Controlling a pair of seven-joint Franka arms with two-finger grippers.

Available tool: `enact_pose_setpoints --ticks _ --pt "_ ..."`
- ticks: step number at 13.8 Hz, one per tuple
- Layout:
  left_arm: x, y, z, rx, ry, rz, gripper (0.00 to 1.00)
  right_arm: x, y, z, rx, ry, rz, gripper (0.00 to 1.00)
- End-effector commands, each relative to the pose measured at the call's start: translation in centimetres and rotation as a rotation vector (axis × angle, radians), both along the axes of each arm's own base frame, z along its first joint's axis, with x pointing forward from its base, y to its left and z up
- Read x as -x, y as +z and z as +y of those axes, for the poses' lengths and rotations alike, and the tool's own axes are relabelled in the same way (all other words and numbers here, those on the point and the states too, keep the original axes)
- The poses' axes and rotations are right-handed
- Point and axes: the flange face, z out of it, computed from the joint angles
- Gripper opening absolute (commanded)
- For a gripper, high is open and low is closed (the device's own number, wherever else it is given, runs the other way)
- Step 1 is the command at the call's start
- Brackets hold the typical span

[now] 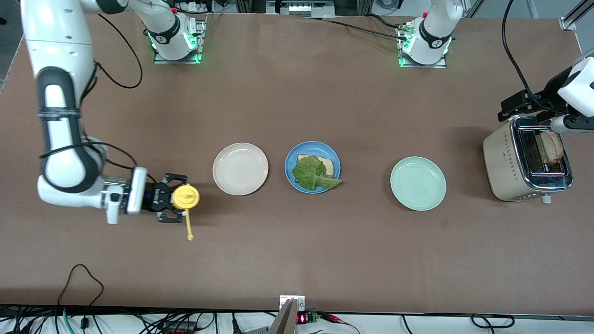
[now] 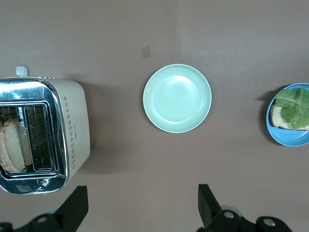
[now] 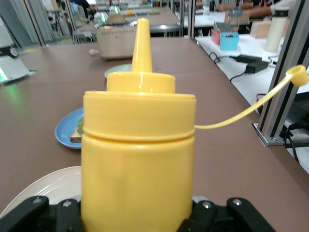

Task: Make sandwich in blue plate with both arms
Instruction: 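Lift and carry the mustard bottle over the blue plate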

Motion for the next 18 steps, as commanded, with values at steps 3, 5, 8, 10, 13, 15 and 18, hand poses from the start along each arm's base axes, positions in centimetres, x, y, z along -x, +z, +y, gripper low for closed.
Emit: enact_pose_setpoints --ticks 3,5,8,10,13,15,18 --pt "0.4 0.2 0.2 -0.016 0.0 0.005 1.0 0.4 2.5 7.6 0.232 -0.063 0.004 0.23" --pt "0.4 0.2 0.2 -0.016 0.0 0.004 1.0 1.0 2.9 11.5 0.359 -0.079 -0.02 0.23" --pt "0.4 0.2 0.2 -0.016 0.0 0.004 1.0 2.3 3.7 16.9 0.522 -0.091 -0.07 0.23" --pt "0.4 0.2 0.2 -0.016 0.0 0.004 1.0 3.8 3.9 20.4 0.628 -0.084 -0.086 0.23" --pt "0.4 0.2 0.3 -0.016 0.001 0.004 1.0 6.0 4.2 24.9 0.81 -0.072 -0.141 0.23" --pt "0.4 0.2 0.3 -0.016 0.001 0.004 1.0 7.4 4.1 27.1 0.904 -0.067 -0.176 0.23" --pt "0.4 0.2 0.3 -0.016 0.001 0.004 1.0 9.5 3.9 29.7 1.074 -0.043 -0.26 0.23"
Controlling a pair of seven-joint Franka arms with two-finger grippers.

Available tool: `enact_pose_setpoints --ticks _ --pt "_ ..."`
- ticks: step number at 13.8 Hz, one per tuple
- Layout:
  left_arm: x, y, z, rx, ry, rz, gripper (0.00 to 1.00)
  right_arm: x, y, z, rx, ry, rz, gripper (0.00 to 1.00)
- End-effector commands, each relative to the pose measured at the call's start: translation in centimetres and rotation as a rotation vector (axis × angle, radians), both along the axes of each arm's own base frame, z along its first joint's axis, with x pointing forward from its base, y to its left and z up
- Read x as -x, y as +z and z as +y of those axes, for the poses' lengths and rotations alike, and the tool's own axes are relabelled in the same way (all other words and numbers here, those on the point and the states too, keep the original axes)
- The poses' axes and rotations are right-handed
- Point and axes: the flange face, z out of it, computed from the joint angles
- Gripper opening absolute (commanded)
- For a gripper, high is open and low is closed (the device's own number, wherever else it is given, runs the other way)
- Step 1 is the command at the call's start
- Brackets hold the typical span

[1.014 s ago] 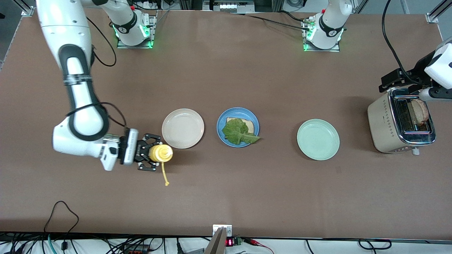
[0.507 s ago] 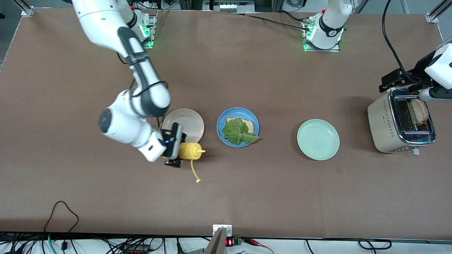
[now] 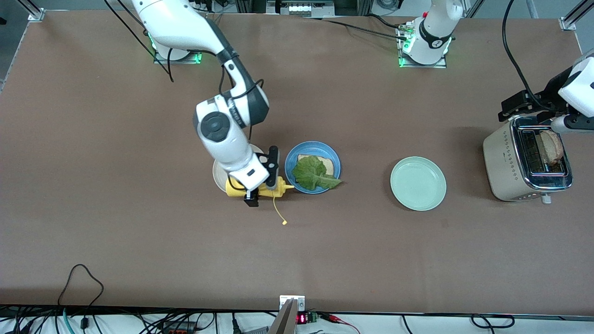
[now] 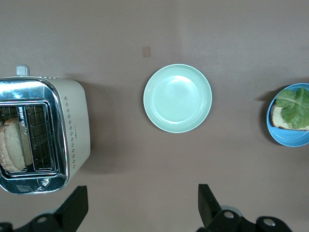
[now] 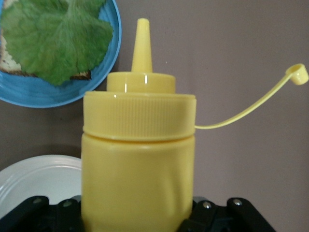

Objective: Make sandwich in blue plate with both arms

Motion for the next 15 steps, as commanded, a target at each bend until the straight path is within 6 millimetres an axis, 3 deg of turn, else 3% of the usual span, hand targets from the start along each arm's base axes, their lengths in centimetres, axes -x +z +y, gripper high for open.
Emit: enact_pose_setpoints --ticks 1,6,10,15 --pt "0.4 0.2 0.2 -0.016 -0.001 0.003 1.0 1.7 1.0 1.4 0.143 0.011 -0.039 0.23" --pt "0.4 0.2 0.2 -0.016 -0.001 0.003 1.0 5.9 2.4 6.3 0.394 0.046 -0.13 0.23" --pt "0.4 0.2 0.2 -0.016 -0.001 0.005 1.0 9.0 1.6 9.1 0.553 0.104 -0.209 0.23" --pt "0.4 0.2 0.2 -0.016 0.002 0.005 1.0 9.9 1.3 11.4 0.652 0.141 -0.253 0.23"
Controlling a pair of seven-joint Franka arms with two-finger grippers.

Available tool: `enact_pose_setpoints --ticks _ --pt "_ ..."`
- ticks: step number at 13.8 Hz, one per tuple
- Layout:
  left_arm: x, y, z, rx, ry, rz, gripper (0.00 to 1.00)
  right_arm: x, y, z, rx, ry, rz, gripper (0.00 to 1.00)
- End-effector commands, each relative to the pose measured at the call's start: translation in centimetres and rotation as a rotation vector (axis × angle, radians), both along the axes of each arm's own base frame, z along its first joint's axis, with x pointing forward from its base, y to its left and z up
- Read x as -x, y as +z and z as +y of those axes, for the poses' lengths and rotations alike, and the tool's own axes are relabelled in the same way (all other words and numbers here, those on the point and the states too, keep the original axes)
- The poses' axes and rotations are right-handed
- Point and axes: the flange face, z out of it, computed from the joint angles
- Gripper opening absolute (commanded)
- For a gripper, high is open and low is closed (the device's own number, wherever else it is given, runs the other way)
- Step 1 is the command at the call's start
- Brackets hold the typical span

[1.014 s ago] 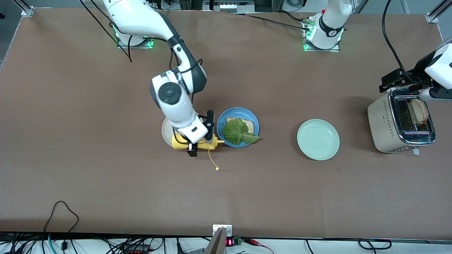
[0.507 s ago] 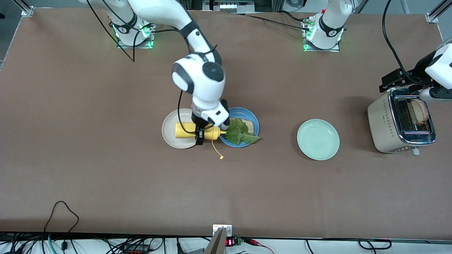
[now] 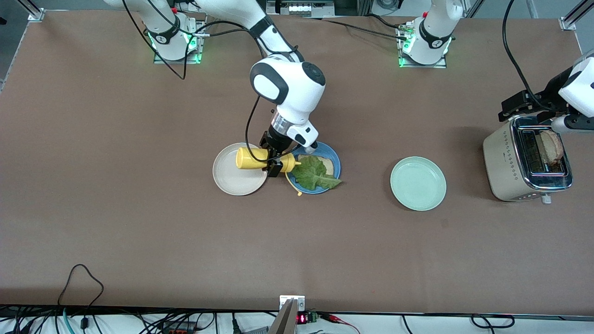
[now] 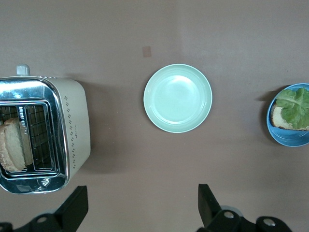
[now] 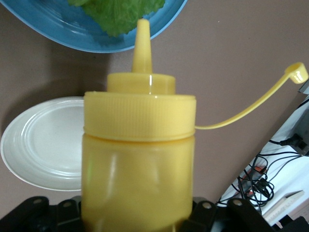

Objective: Make sandwich in blue plate with both arms

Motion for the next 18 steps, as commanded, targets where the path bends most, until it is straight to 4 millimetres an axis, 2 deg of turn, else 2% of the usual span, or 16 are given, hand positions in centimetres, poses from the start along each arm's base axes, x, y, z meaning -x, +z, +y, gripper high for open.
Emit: enact_pose_setpoints --ticks 1,4,8,11,12,14,18 --pt "0.4 0.3 0.1 -0.015 0.005 0.005 1.0 0.0 0.8 1.4 0.062 0.009 -0.052 0.23" --pt "0.4 0.3 0.2 -0.016 0.005 0.005 1.0 -0.1 0.9 1.4 0.074 0.007 -0.052 0.23" --pt "0.4 0.2 0.1 -0.015 0.008 0.006 1.0 -1.3 4.3 0.9 0.001 -0.071 -0.018 0.23" --pt "0.5 0.2 0.1 -0.015 0.009 0.008 1.0 -3.6 6.4 -1.9 -0.096 -0.135 0.055 0.23" --pt "0.5 0.2 0.1 -0.017 0.009 0.008 1.0 -4.7 8.8 -3.5 -0.156 -0.156 0.078 0.23" --pt "0.4 0.2 0.1 -0.015 0.009 0.008 1.0 -6.9 11.9 -6.9 -0.257 -0.188 0.135 0.23" --pt "-0.2 0.0 0.3 -0.027 -0.004 0.003 1.0 -10.5 15.4 -14.2 -0.445 -0.249 0.252 0.23"
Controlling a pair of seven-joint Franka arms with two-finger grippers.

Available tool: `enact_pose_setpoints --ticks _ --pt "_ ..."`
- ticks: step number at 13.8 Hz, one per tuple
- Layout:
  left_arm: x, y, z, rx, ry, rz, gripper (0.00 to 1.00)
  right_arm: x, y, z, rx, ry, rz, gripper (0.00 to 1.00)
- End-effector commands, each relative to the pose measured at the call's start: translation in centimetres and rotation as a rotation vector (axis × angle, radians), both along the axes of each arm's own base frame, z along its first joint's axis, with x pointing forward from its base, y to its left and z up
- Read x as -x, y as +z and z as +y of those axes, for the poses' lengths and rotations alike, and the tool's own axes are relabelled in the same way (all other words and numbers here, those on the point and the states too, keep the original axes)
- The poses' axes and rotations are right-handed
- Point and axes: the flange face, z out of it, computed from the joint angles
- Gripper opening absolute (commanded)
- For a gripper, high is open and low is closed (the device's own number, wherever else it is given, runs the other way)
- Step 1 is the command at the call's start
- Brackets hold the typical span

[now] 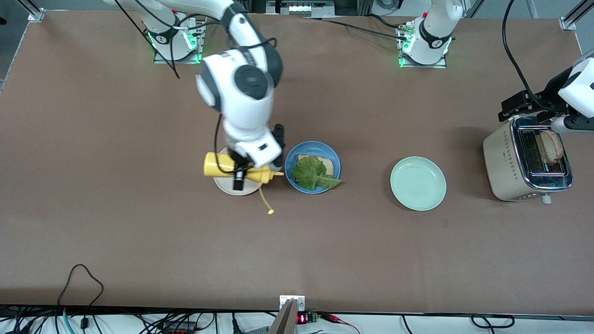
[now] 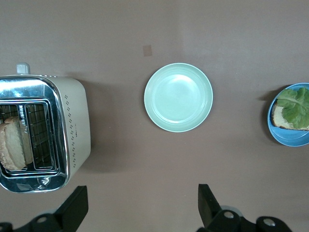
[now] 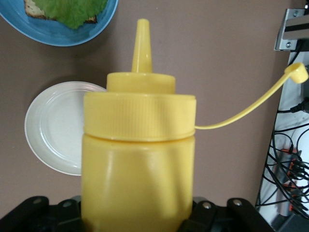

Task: Make sandwich in blue plate with both arms
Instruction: 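Carry the mustard bottle back to its starting spot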

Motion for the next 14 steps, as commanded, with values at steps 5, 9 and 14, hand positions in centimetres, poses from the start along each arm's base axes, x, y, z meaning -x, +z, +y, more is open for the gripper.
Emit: enact_pose_setpoints --ticks 5,9,14 --pt "-0.5 0.3 0.1 -0.041 -0.085 -0.007 1.0 -4.8 3.6 -15.8 -0.373 -0.016 0.186 0.23" --pt "-1.8 -1.1 -0.2 -0.036 -0.092 0.025 1.0 -6.3 3.3 -26.6 -0.62 -0.03 0.276 0.23" --pt "-1.7 -1.0 2.7 -0.119 -0.108 0.039 1.0 -5.5 -0.1 -38.6 -0.884 0.039 0.311 0.23"
